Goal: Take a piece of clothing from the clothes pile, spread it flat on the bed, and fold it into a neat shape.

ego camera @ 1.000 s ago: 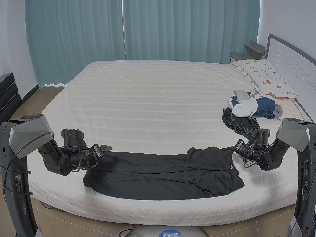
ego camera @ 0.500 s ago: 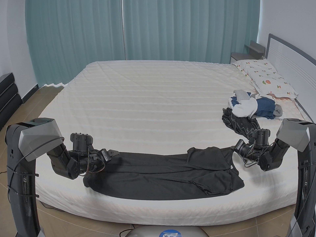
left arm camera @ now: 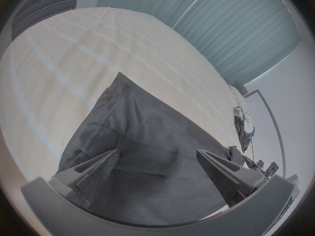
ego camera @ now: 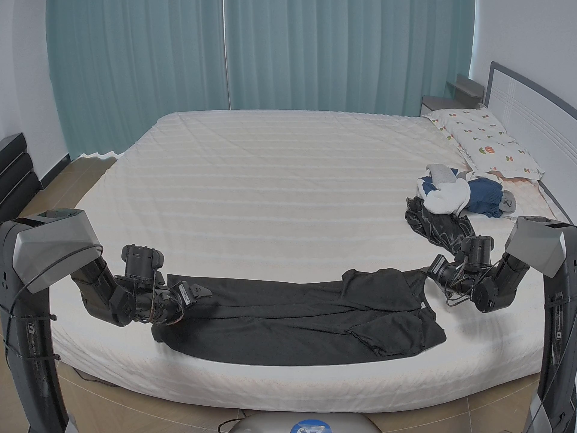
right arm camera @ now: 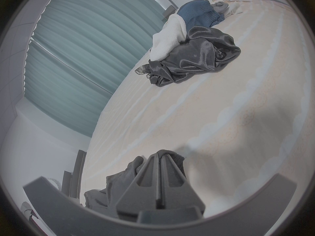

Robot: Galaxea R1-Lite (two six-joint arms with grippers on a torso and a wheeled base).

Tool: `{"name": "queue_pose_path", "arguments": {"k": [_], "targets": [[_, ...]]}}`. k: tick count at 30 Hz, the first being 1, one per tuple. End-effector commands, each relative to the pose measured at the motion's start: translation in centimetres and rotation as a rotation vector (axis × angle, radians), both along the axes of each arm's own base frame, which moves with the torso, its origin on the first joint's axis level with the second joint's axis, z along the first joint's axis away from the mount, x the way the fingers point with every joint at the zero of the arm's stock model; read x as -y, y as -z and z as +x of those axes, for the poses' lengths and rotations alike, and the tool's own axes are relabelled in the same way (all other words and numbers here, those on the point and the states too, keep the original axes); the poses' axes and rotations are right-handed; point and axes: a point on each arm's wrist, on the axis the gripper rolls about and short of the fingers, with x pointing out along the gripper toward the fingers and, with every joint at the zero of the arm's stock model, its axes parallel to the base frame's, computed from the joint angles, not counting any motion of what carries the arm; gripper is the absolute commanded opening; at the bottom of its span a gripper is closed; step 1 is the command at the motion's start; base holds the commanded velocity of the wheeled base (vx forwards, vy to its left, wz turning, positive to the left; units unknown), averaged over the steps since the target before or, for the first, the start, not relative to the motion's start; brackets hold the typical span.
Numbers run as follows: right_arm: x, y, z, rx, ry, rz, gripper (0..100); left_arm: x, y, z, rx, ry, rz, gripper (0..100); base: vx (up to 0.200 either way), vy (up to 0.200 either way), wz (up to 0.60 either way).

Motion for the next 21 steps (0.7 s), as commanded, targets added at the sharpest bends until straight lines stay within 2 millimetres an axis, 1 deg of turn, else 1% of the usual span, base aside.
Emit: {"name": "queue_pose_path", "arguments": {"k": [1, 3, 6, 7, 8, 10, 12, 16, 17, 20, 21], "targets": [[0.3, -0.1, 0.0, 0.002, 0.006, 0.0, 0, 0.0, -1.2, -0.1, 0.006, 0.003, 0.006, 100, 0.0, 0.0, 0.0], [0.3, -0.1, 0.0, 0.002, 0.006, 0.0, 0, -0.1, -1.4, -0.1, -0.004, -0.001, 0.011, 100, 0.0, 0.0, 0.0], [0.3, 0.0, 0.0, 0.001, 0.006, 0.0, 0, -0.3, -2.7, 0.3, 0.024, -0.022, 0.008, 100, 0.0, 0.0, 0.0], [0.3, 0.0, 0.0, 0.001, 0.006, 0.0, 0, -0.3, -2.7, 0.3, 0.024, -0.022, 0.008, 100, 0.0, 0.0, 0.0], [0.3, 0.0, 0.0, 0.001, 0.006, 0.0, 0, -0.4, -3.1, 0.7, 0.043, -0.039, -0.006, 100, 0.0, 0.0, 0.0], [0.3, 0.0, 0.0, -0.001, 0.006, 0.0, 0, -0.3, -3.2, 1.1, 0.047, -0.058, -0.026, 100, 0.0, 0.0, 0.0], [0.2, 0.0, 0.0, -0.001, 0.004, 0.0, 0, -0.1, -3.7, 1.9, 0.087, -0.093, -0.075, 100, 0.0, 0.0, 0.0], [0.2, -0.1, 0.0, 0.004, 0.004, 0.0, 0, 0.4, -3.3, 3.0, 0.138, -0.119, -0.126, 100, 0.0, 0.0, 0.0], [0.2, 0.0, 0.0, -0.001, 0.004, 0.0, 0, 0.7, -2.8, 3.4, 0.151, -0.123, -0.137, 100, 0.0, 0.0, 0.0], [0.2, 0.0, 0.0, 0.001, 0.004, 0.0, 0, 1.4, -1.2, 3.5, 0.129, -0.117, -0.114, 100, 0.0, 0.0, 0.0], [0.2, 0.0, 0.0, 0.001, 0.004, 0.0, 0, 1.5, -1.0, 3.5, 0.125, -0.118, -0.109, 100, 0.0, 0.0, 0.0]]}}
